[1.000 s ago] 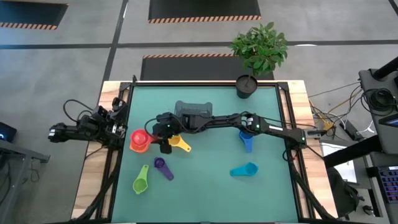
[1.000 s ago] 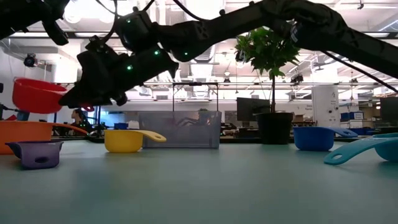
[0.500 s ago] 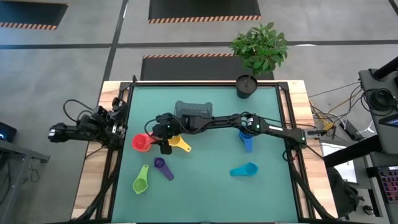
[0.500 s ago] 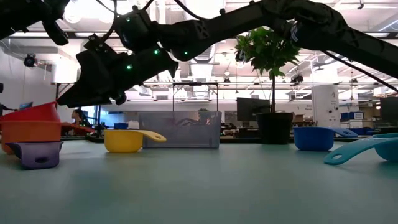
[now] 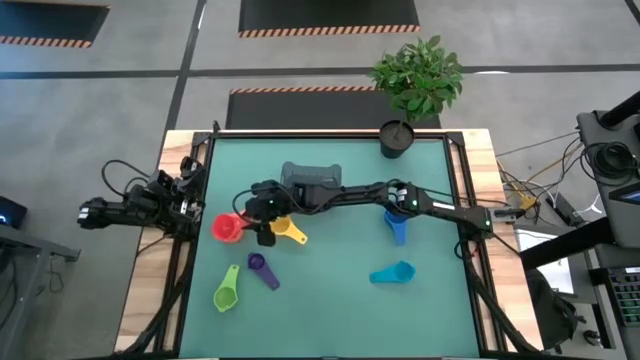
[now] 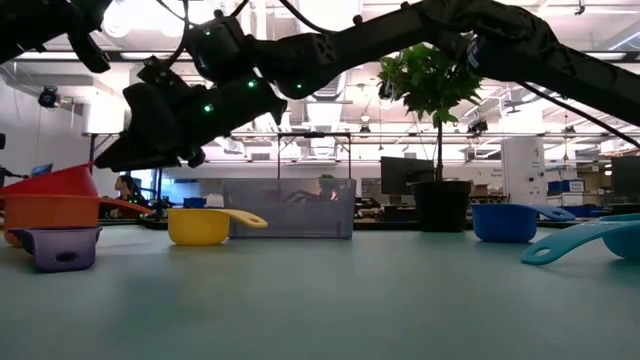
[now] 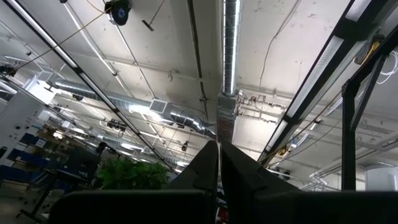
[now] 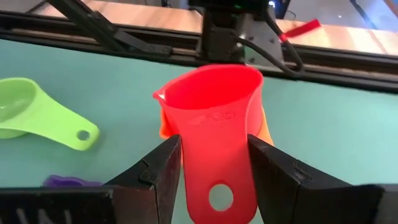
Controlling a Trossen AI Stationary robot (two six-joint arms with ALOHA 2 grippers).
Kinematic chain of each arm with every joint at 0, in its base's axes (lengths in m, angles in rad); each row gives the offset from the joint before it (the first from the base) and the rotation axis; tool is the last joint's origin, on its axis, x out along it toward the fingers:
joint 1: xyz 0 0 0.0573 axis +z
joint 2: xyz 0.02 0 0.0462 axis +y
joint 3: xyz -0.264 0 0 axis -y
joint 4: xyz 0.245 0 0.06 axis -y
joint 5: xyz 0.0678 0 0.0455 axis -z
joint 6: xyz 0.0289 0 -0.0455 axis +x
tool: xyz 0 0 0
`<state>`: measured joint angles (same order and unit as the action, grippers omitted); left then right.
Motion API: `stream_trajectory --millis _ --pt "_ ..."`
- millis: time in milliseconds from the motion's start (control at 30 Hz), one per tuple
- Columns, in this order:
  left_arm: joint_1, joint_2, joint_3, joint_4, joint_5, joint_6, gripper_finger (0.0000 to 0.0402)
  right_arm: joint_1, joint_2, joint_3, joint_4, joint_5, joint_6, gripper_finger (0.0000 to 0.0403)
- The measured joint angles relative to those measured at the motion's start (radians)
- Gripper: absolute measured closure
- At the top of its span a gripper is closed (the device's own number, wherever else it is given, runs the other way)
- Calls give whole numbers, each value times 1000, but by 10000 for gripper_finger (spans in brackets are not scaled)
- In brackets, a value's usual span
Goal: Nest measuring cups in basket
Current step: Stack the red measuring cup into the orange measuring cup
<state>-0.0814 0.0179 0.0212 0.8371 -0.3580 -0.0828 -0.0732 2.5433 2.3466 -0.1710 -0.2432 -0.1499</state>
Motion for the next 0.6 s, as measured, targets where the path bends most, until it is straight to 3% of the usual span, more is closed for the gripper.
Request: stream_trajectory --millis 600 --pt "0 0 0 0 0 0 402 -15 -51 10 -104 0 70 243"
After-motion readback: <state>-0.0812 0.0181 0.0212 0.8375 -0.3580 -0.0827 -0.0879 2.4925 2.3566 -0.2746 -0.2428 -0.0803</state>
